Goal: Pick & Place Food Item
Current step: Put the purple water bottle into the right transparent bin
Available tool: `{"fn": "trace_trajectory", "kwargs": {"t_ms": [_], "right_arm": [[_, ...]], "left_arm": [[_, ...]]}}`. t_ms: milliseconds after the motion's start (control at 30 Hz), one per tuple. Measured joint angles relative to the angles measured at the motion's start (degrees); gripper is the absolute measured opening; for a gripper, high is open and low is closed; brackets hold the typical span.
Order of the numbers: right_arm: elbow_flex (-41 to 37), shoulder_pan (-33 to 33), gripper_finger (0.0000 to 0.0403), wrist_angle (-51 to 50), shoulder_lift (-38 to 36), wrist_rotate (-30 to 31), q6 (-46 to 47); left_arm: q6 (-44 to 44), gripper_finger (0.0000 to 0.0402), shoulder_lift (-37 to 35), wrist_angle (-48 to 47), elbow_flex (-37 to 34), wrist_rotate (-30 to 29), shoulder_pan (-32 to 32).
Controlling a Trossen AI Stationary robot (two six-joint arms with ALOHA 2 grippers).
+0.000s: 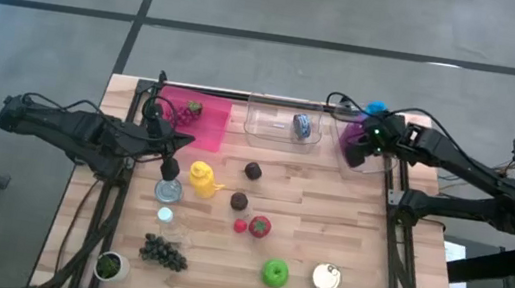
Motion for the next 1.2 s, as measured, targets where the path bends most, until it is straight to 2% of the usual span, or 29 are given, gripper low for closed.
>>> {"fn": "trace_trajectory", "kwargs": {"t_ms": [133,433,667,1200], "right_arm": [[-1.75,-0.19,0.0012,0.53,1.33,-0.01,0.78],[-3.55,-0.17,0.0008,0.96,6.99,0.16,0.8],[-3.65,-0.19,0.0008,1.98,9.91,8.0,0.72],[-3.65,-0.49,0.0008,10.51,13.87,9.41,-4.27]], "left_arm": [[0.0,0.001,0.0,0.0,0.0,-0.01,0.0],[0.0,0.001,0.01,0.0,0.0,0.0,-0.02],[0.0,0.001,0.0,0.0,0.0,0.01,-0.02],[0.0,0.001,0.01,0.0,0.0,0.01,-0.07]]}}
